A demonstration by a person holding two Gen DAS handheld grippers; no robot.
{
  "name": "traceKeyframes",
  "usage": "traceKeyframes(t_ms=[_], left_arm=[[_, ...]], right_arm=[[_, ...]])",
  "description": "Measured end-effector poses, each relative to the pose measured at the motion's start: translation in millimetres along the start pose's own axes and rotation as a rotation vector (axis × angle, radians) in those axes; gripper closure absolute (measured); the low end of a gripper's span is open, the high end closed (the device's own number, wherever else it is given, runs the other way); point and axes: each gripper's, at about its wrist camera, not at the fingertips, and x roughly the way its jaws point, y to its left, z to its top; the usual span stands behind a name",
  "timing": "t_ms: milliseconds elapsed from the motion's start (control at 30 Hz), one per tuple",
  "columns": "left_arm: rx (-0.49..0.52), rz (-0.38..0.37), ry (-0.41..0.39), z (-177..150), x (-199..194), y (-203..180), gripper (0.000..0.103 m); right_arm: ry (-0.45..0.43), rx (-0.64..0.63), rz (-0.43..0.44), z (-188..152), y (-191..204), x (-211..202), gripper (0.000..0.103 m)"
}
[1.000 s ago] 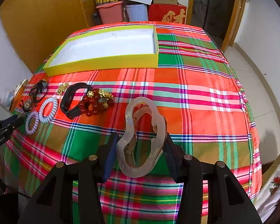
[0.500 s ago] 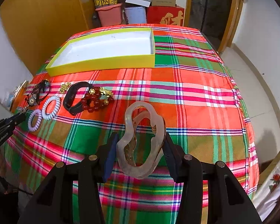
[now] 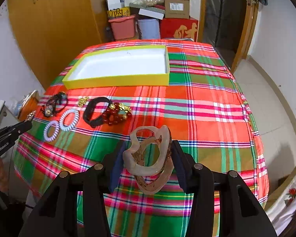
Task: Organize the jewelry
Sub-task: 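Lift the claw clip with the right tool while the left tool grasps the rhinestone barrette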
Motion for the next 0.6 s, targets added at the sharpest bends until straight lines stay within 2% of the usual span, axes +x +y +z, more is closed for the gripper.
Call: traceKeyframes(t_ms=[300, 600], left_arm=[[-0.008, -0.029, -0.005, 17, 0, -11, 0.085], [-0.002, -0.039, -0.014, 49, 16, -17, 0.085]], right_arm=[[-0.043, 0.000, 0.025, 13, 0, -8, 0.056], [-0.094, -0.039, 0.051, 49, 9, 3, 0.056]])
